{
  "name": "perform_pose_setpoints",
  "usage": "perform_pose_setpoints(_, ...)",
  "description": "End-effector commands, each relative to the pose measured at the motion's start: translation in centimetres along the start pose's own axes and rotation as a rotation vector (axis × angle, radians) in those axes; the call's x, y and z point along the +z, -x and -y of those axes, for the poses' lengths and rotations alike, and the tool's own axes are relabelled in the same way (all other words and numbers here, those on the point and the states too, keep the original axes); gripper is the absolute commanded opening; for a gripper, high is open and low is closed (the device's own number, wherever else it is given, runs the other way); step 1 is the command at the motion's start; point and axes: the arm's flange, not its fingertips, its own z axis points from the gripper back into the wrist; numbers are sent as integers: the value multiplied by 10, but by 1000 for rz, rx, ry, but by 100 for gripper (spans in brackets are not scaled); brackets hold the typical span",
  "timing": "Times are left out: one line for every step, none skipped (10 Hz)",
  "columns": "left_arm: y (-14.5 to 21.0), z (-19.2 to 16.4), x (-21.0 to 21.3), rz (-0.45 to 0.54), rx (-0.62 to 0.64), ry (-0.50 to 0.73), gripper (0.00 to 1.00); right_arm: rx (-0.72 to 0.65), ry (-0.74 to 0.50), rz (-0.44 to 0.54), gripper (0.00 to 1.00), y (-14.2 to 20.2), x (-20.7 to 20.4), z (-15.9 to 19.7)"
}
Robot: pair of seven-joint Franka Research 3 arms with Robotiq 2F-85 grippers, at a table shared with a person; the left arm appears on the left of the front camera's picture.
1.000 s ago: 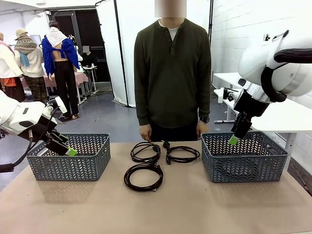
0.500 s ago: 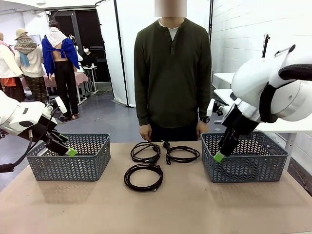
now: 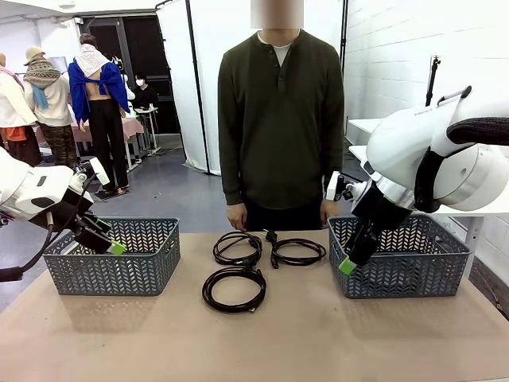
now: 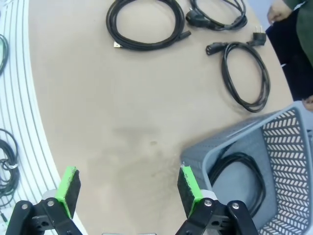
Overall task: Organize the cables according to human instructions.
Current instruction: Pick up a bundle of cables and place it in the basket indicated by the human.
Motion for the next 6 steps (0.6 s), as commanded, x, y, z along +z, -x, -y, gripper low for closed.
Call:
perform_pose_setpoints(1,-2,-1,6,4,3,100,2,5,-2,100,1,3,2)
perform_pose_setpoints(1,-2,-1,6,4,3,100,2,5,-2,100,1,3,2)
perform_pose_setpoints(1,-2,-1,6,4,3,100,2,5,-2,100,1,3,2)
perform_pose_setpoints(1,-2,-1,6,4,3,100,2,5,-2,100,1,3,2)
perform_pose_setpoints(1,-2,-1,6,4,3,100,2,5,-2,100,1,3,2)
perform_pose_setpoints(1,-2,-1,6,4,3,100,2,5,-2,100,1,3,2)
